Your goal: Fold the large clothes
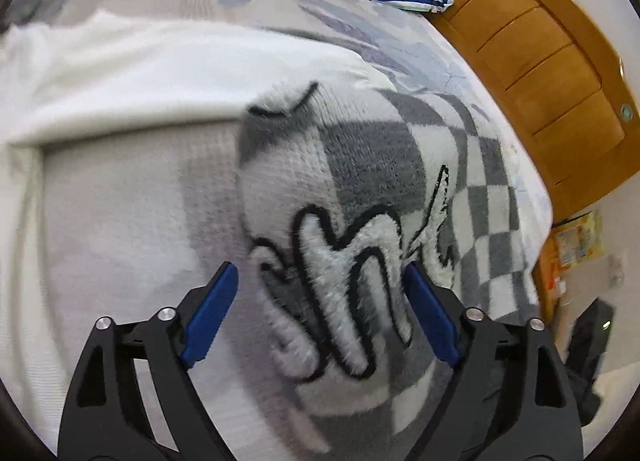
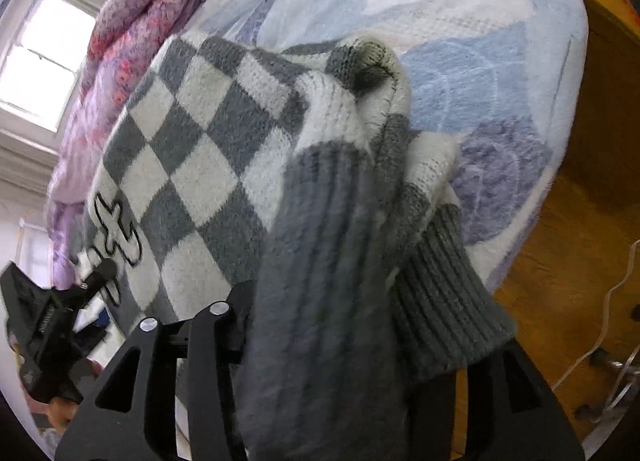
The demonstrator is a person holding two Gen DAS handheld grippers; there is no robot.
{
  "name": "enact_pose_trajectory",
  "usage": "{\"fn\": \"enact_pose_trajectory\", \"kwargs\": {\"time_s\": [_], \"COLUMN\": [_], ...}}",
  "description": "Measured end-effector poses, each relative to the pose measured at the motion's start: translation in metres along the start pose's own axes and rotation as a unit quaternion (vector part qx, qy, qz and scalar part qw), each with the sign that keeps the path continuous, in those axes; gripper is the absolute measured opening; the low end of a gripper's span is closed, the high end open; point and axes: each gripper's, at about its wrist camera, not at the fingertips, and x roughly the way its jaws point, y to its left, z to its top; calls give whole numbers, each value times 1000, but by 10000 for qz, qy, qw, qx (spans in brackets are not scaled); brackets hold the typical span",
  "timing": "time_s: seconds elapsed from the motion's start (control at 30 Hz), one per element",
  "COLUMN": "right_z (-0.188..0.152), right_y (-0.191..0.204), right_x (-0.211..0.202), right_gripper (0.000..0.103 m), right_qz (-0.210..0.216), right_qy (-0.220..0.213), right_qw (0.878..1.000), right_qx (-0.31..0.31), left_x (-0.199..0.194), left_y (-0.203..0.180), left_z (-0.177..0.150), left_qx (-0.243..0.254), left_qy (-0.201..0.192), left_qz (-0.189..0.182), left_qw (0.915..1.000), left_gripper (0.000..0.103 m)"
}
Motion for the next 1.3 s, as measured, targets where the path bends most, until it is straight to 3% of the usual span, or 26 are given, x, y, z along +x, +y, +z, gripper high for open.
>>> {"fn": "enact_pose_trajectory", "kwargs": {"time_s": [0.1, 0.27, 0.4, 0.53, 0.7, 0.93, 1.0, 1.17, 1.23, 1.3], "right_z": [-7, -24, -45, -78, -145, -236, -256, -302, -315, -326], "right_y": [4, 21, 57, 113, 206, 304, 322, 358, 367, 374], "right_x": [-9, -33, -67, -102, -160, -263, -292, -368, -391, -410], "right_gripper": [53, 54, 54, 54, 54, 58, 68, 70, 79, 81], "right_qz": [-327, -980, -1089, -683, -99, 172, 246, 500, 515, 481], "right_qy": [70, 136, -21, -110, -333, -842, -1054, -1297, -1321, -1394], "right_qw": [9992, 9925, 9866, 9815, 9679, 9477, 9402, 9299, 9273, 9243], "right_qx": [-210, -716, -1218, -1783, -2490, -3074, -3231, -3406, -3464, -3520], "left_x": [-27, -78, -136, -199, -292, -461, -505, -591, -616, -640], "left_y": [7, 21, 35, 46, 66, 75, 73, 66, 63, 60], "left_z": [-4, -19, -36, -56, -80, -120, -130, -154, -161, -168], "left_qx": [57, 54, 14, -99, -151, 65, 158, 250, 266, 258], "left_qy": [-146, -332, -566, -805, -1115, -1824, -2021, -2237, -2300, -2348], "left_qz": [266, 614, 790, 960, 1306, 1575, 1691, 1812, 1833, 1866], "left_qw": [9995, 9975, 9953, 9921, 9850, 9705, 9645, 9573, 9554, 9536], "left_gripper": [87, 88, 88, 89, 89, 92, 92, 94, 94, 95]}}
